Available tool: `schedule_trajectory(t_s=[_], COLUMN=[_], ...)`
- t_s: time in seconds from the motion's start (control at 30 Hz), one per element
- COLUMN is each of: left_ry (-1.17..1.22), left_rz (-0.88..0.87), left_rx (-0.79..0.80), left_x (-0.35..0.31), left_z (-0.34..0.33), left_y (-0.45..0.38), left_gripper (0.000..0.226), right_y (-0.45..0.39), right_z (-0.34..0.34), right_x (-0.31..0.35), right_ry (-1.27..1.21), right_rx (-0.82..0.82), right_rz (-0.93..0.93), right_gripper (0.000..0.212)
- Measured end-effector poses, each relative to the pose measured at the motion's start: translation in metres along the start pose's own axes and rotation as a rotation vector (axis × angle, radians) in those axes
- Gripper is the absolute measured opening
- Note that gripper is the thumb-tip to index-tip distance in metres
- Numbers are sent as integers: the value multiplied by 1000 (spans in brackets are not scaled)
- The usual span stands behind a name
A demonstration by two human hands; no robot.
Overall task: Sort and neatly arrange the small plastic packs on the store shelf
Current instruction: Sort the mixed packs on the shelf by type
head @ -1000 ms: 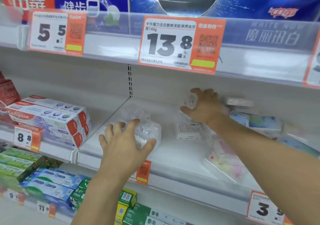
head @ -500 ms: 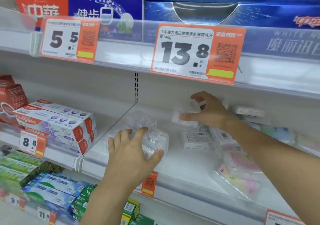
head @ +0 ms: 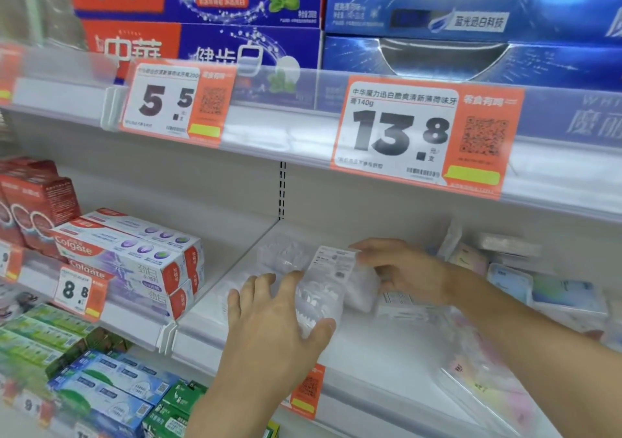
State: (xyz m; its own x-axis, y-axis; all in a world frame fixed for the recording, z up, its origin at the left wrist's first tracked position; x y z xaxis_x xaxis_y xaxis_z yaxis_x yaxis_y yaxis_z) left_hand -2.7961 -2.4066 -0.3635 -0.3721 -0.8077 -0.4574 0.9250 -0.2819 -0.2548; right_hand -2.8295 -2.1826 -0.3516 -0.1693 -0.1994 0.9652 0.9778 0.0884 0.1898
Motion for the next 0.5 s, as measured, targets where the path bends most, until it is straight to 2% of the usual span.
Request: schedule_trajectory(t_s=[0.07,0.13,0.23,0.3,0.37,0.43,0.5], left_ry=[-3,-8,-24,-33,-49,-77,-104], left_rz=[-5,-7,-4,8,16,20,24], left_rx=[-8,-8,-26,-30,-28,-28,-25], left_x=[1,1,-1,-1,-2,-4,-6], left_z=[0,1,0,0,-1,-3,-4], left_y=[0,1,1,0,-1,-2,-1], left_gripper=[74,73,72,73,75,77,78], right_y=[-1,-3,-5,-6,-5,1,9], right_z=[-12,-18,-28,-36,-40,-43,-40], right_x=[6,16,19,9,1,3,6], right_ry=[200,367,589,501,391,443,536], right_rx=[-44,-205,-339,-338,-352,-347,-318], right_rz=[66,138,149,130,168,195,198], right_gripper=[34,35,54,62,56,39,35])
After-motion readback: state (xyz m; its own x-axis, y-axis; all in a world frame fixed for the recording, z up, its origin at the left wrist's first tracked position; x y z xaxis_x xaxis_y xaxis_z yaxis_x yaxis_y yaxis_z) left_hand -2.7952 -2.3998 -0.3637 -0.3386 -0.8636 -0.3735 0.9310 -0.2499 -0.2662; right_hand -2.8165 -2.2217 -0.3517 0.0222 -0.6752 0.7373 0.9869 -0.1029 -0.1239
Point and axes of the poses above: each hand's wrist, its own y-axis away from the middle knuckle, its own z-axis out of the back of the hand, x = y × z, the point moved 5 cm from there along -y, towards the middle knuckle
